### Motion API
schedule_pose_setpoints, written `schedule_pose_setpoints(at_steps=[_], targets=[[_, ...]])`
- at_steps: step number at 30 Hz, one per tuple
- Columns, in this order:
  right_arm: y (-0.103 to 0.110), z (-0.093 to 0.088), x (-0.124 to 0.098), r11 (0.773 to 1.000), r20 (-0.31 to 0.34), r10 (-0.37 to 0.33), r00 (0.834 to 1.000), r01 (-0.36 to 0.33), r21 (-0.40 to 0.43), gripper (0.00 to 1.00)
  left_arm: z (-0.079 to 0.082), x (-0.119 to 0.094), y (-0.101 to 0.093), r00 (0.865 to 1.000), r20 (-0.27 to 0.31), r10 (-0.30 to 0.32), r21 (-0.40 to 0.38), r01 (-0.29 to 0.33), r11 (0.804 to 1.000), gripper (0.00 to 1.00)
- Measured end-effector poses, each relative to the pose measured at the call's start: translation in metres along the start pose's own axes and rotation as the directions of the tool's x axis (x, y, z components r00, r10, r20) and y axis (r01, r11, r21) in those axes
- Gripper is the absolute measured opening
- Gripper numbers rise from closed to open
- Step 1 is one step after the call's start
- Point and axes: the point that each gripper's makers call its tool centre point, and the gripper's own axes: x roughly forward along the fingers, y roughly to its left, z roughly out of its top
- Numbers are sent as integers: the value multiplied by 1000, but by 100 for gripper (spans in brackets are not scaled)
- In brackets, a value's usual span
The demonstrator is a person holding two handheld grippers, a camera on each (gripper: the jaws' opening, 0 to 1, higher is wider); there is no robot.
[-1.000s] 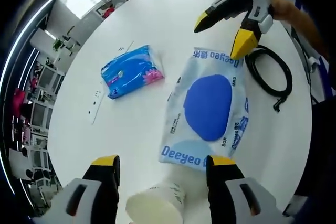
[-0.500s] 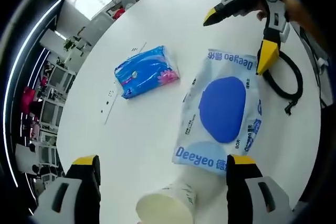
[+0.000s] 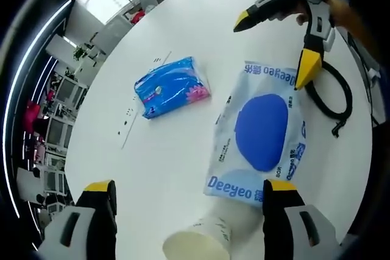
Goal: Arrange the tabletop items into an orderly group along one side of the table until the central work area is clear of visible clutter.
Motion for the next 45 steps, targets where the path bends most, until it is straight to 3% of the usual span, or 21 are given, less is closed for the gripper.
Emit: schedule_pose_setpoints(at_steps=[9,19,31,45], targets=[[-12,5,5,1000,-6,-7,1000,7,-5,94,8,7,14,1000,23,6,-17,-6,1000,100],[-19,7,11,1000,-14,-7,1000,7,-11,93,11,7,3,999,35,-11,-10,12,1000,100],[-26,7,17,1000,-17,-7,1000,6,-13,93,27,20,22,998,67,-8,-59,12,998,100],[-25,6,22,1000,-11,0,1000,-1,-21,92,32,36,39,998,65,-16,-71,20,997,97]])
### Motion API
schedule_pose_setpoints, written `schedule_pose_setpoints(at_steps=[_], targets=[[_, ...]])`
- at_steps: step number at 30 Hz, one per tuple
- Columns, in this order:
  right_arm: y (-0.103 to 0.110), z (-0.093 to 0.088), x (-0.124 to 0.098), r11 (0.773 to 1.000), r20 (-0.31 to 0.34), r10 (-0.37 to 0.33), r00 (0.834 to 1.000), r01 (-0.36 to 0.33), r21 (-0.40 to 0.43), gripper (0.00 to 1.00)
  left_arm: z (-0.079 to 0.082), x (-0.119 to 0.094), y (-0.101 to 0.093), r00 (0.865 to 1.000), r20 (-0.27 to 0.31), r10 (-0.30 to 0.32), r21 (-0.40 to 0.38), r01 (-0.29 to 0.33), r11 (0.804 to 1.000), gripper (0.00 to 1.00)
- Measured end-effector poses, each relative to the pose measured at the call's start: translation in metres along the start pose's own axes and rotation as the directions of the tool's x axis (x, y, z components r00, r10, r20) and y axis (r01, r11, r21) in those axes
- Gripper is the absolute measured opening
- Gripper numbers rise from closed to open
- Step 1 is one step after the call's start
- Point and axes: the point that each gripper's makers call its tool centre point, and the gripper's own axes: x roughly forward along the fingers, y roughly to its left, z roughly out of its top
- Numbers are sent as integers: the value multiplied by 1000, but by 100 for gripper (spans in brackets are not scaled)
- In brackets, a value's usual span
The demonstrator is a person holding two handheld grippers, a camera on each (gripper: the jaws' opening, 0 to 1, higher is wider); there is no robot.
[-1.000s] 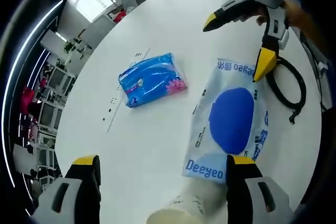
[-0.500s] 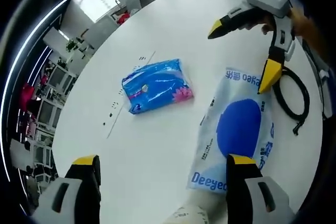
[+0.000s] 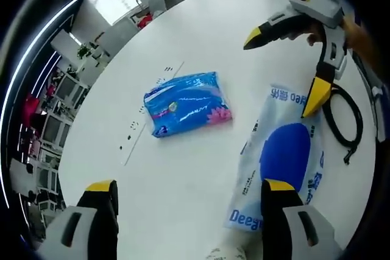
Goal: Arrange the tabletop items into an orderly group along one side of the table until the central work area is clear of visible clutter.
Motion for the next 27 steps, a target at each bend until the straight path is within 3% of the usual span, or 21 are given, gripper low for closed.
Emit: schedule_pose_setpoints(at_steps=[27], targets=[[-1,10,9,999,26,-3,1000,4,-34,84,-2,5,-2,1000,14,21,14,-21,1000,89]])
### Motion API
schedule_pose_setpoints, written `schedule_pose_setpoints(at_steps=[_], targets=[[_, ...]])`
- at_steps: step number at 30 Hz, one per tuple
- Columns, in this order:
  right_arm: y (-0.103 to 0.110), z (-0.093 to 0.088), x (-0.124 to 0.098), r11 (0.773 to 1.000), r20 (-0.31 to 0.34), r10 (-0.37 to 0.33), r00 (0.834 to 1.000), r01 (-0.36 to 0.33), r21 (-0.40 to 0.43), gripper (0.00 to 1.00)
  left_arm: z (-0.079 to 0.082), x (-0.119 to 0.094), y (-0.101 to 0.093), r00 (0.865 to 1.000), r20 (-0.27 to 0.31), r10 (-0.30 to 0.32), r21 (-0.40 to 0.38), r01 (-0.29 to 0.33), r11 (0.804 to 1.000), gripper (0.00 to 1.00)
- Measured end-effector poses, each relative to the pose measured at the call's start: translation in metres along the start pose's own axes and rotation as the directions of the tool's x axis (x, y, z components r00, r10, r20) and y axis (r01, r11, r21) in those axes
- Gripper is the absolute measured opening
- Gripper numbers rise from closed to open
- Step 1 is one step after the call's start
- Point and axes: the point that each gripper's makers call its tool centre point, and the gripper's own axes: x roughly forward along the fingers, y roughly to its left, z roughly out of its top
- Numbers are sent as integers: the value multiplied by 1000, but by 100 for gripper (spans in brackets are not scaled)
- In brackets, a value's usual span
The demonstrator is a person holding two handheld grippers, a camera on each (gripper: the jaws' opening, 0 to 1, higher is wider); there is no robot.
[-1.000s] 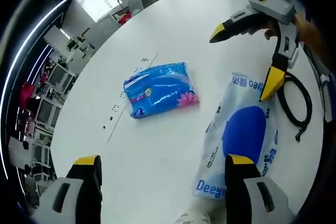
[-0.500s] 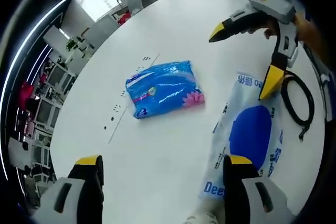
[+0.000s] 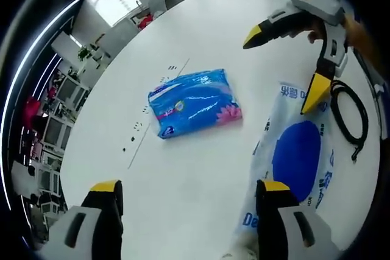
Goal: Arrange the tabletop items into an orderly group along one side of the table until the central work area is clear of visible clutter.
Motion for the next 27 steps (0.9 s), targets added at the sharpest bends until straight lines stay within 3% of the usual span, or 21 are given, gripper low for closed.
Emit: schedule_pose_setpoints(at_steps=[10,13,27], targets=[[-5,9,5,999,17,-21,1000,21,-27,79,4,4,2,1000,11,0,-3,0,1000,83],[-11,13,7,998,22,-39,999,40,-48,77,11,3,9,998,46,32,-18,-32,999,76],[-24,18,16,995,50,-62,997,66,-70,69,19,17,18,995,99,20,-64,-14,998,68]])
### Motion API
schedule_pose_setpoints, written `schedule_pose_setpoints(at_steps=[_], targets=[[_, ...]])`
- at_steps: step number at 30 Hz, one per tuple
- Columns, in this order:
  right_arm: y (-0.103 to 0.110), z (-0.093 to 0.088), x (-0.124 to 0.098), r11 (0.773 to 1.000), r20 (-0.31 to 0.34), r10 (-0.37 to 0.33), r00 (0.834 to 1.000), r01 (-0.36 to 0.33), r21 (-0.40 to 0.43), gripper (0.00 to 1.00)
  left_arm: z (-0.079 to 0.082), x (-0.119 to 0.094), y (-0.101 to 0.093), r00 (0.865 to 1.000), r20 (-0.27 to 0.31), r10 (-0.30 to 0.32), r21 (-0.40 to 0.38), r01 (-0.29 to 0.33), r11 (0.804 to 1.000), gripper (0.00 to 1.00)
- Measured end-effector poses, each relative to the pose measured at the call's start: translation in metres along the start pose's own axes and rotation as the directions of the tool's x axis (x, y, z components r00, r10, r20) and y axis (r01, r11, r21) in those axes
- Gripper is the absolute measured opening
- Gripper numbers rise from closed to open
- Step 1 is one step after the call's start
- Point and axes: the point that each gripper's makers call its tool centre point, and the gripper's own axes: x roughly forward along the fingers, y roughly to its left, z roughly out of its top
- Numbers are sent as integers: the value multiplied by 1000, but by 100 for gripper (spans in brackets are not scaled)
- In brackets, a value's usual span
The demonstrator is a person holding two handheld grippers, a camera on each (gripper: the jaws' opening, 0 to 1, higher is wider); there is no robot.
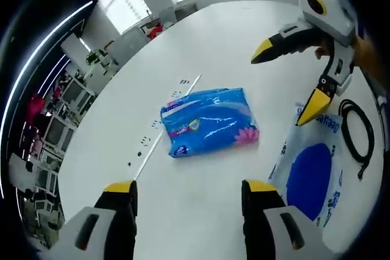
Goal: Arrange the tabletop items into an orderly group along one side of the table until the central work area is clear of visible clutter.
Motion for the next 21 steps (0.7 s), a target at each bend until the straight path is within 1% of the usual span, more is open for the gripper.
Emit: schedule_pose_setpoints(at_steps=[7,14,16,21], targets=[[-2,1,4,1000,2,-2,1000,2,-7,67,1,5,1,1000,3,-14,0,14,1000,68],[-5,1,7,1000,-3,-8,1000,8,-27,64,4,15,0,999,16,-36,0,36,999,66],[-4,1,6,1000,-1,-9,1000,9,-29,63,6,17,1,999,26,-39,7,39,999,65],[0,0,6,1000,-3,-3,1000,3,-29,62,6,21,1,998,28,-48,-1,48,999,64]])
